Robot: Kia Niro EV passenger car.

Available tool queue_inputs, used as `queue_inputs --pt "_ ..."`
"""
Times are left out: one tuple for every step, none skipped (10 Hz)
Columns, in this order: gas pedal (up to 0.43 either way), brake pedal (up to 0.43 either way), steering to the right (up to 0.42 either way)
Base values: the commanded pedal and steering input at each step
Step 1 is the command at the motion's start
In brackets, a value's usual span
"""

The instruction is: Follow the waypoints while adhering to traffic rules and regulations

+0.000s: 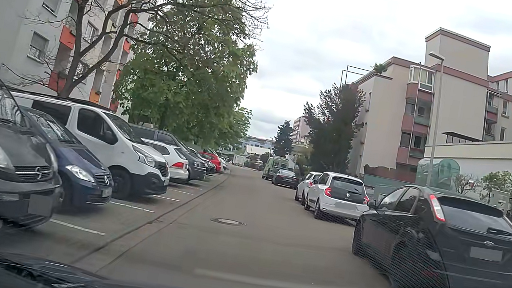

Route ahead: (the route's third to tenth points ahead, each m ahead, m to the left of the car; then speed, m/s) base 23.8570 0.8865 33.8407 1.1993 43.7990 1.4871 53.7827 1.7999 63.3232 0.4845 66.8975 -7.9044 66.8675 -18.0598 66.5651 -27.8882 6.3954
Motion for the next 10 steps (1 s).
queue_inputs --pt "0.059 0.000 -0.003" --pt "0.059 0.000 -0.003" --pt "0.059 0.000 -0.003" --pt "0.059 0.000 -0.003" --pt "0.059 0.000 -0.003" --pt "0.047 0.000 -0.003" --pt "0.047 0.000 -0.003" --pt "0.039 0.000 -0.003" --pt "0.039 0.000 -0.003" --pt "0.039 0.000 -0.003"
